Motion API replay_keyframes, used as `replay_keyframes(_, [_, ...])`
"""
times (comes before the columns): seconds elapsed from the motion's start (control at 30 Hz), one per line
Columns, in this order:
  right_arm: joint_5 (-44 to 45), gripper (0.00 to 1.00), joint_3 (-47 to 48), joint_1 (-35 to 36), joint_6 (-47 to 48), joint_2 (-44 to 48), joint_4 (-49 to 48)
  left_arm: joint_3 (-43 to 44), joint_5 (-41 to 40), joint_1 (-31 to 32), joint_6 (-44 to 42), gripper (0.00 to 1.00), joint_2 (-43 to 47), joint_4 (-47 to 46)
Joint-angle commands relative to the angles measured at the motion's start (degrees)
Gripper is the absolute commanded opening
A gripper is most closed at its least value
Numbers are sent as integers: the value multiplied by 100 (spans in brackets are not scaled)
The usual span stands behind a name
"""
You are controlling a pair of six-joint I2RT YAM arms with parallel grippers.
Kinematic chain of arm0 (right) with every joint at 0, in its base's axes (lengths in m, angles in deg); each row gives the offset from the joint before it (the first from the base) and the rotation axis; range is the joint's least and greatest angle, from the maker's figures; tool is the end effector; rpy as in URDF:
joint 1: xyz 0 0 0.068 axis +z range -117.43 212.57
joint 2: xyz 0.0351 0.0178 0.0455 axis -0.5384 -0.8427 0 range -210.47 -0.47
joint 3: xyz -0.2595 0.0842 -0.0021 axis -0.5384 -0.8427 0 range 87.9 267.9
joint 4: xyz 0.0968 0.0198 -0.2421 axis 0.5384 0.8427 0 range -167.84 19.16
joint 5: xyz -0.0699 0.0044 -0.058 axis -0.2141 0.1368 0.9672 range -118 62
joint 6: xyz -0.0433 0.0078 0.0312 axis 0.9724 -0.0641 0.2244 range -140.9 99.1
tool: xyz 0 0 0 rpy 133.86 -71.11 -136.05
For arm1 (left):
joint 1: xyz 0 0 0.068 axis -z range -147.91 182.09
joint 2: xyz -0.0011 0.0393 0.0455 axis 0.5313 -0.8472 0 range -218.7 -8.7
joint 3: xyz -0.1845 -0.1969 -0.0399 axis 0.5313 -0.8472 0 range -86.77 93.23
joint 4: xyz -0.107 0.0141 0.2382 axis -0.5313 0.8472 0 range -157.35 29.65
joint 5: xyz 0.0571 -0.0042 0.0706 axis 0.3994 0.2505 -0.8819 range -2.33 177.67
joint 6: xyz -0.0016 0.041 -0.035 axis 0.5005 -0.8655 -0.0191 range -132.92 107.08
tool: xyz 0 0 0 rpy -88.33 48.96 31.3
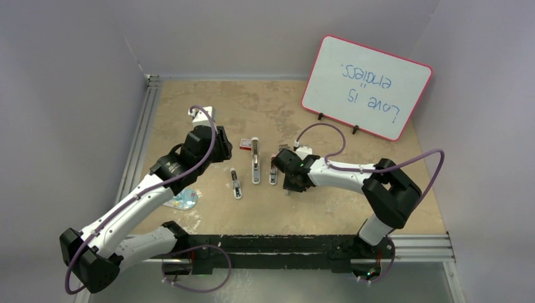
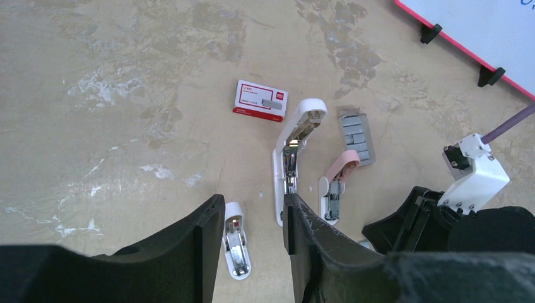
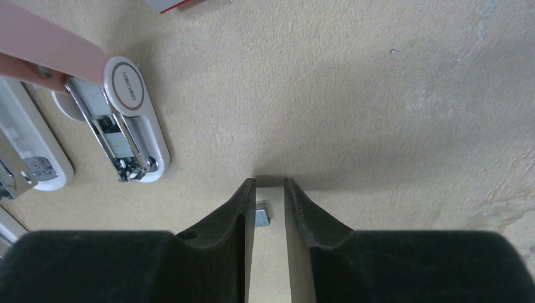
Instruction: Load the staples into the stapler
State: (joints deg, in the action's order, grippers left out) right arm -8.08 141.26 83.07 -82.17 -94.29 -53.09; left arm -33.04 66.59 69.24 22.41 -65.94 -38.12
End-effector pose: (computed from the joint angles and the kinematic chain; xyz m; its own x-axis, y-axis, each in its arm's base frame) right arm 0.2053 0.2300 0.1660 -0.8340 0.2845 -0.4727 0.2015 0.9547 0.2190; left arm 0.1796 -0.1200 0.3225 -0.5380 -0.2693 -0.7988 0.0137 0.9447 -0.3277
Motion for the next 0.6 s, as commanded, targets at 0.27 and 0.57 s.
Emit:
replay_keyframes(0.27, [-417,22,-297,189,513,180,133,-25,-33,-30,77,39,135,-154])
replay_keyframes(0.57, [-580,17,-423,384,259,269,296,-38,-45,-30,89,39,160,-148])
